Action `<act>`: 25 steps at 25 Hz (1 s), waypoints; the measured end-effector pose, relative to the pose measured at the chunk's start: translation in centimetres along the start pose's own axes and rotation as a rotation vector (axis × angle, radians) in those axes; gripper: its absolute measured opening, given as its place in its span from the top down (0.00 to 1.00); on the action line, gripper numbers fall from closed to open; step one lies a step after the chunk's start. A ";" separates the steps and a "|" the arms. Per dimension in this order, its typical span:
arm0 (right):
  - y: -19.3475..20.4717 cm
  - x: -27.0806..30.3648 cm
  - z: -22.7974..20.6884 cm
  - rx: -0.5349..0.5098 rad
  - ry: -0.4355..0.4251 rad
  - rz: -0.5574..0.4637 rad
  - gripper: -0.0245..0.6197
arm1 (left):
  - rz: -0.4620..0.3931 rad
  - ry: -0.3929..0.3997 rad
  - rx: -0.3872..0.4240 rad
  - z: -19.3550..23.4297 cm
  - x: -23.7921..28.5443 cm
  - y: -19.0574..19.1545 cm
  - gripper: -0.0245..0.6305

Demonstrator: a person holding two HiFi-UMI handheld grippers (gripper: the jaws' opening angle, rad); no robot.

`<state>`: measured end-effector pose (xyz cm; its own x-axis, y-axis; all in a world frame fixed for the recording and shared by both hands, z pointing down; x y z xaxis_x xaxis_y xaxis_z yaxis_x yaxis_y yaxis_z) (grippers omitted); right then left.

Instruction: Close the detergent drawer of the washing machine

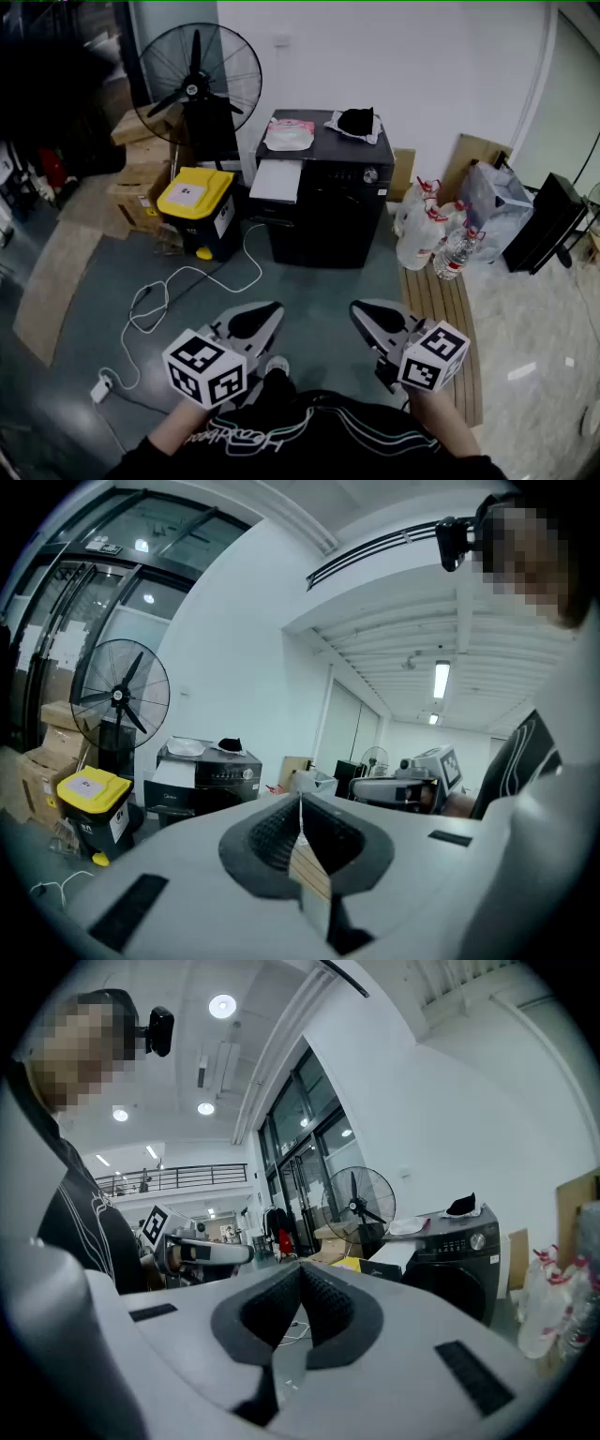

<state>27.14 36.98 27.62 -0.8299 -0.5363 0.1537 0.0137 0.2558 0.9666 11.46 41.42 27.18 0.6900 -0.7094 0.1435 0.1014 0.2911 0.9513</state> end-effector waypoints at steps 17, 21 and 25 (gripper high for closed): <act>-0.6 8.2 -5.2 0.128 -0.009 0.005 0.92 | 0.033 -0.010 -0.052 9.6 4.0 -1.0 0.92; -1.0 11.1 -7.1 0.134 0.030 0.014 0.92 | 0.050 0.008 -0.075 13.4 5.7 -1.7 0.92; -1.7 14.5 -9.3 0.155 0.075 0.027 0.92 | 0.072 0.022 -0.077 17.9 7.2 -2.8 0.92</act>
<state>20.24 21.29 30.06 -0.7866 -0.5842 0.1999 -0.0551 0.3888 0.9197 3.26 23.97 30.40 0.7131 -0.6708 0.2037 0.1052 0.3896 0.9149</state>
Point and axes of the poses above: the fingertips, and each gripper's own axes: x forward along the fingers, z to its left, y out of its underside, the point moved 3 cm from there along -x, backward along the fingers, and after that the axes turned 12 degrees about y, right-handed, at the moved point
